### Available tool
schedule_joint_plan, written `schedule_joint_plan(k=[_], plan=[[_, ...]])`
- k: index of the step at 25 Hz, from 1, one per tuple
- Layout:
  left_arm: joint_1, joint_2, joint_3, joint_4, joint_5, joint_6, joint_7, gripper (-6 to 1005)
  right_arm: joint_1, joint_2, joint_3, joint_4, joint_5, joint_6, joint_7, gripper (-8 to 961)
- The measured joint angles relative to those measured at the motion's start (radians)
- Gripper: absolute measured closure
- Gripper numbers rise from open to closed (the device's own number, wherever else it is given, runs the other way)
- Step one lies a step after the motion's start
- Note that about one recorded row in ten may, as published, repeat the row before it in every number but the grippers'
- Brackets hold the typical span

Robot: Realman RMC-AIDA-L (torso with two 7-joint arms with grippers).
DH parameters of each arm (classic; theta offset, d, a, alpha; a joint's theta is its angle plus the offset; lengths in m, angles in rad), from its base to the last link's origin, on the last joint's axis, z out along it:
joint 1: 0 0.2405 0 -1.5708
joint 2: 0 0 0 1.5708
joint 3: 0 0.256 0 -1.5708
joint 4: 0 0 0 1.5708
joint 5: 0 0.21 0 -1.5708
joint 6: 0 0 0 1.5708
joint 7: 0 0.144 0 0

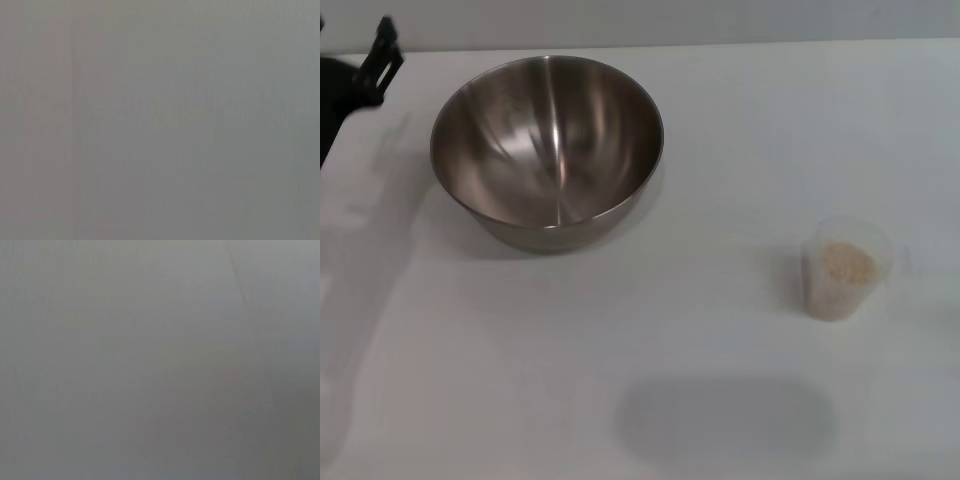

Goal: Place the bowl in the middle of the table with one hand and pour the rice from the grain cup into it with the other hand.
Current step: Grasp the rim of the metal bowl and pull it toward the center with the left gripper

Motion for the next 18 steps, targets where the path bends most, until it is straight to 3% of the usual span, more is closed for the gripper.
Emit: schedule_joint_plan(k=[1, 4, 7, 10, 14, 18], plan=[[0.000, 0.000, 0.000, 0.000, 0.000, 0.000, 0.000, 217, 0.000, 0.000, 0.000, 0.000, 0.000, 0.000, 0.000, 166], [0.034, -0.004, -0.142, -0.229, 0.125, -0.338, -0.001, 216, -0.002, 0.000, -0.001, -0.001, 0.000, 0.000, 0.000, 165], [0.051, -0.037, -0.256, -0.448, 0.219, -0.679, 0.002, 207, -0.004, 0.000, -0.001, -0.003, 0.000, 0.002, 0.000, 165], [0.027, -0.069, -0.342, -0.613, 0.248, -1.011, 0.009, 207, -0.005, 0.000, -0.001, -0.002, 0.000, 0.006, 0.001, 165], [-0.064, -0.107, -0.461, -0.710, 0.194, -1.404, 0.083, 207, -0.005, 0.000, -0.001, -0.002, 0.000, 0.009, 0.001, 165], [-0.148, -0.155, -0.600, -0.711, 0.100, -1.645, 0.230, 207, -0.004, -0.001, -0.002, -0.001, 0.000, 0.009, 0.001, 165]])
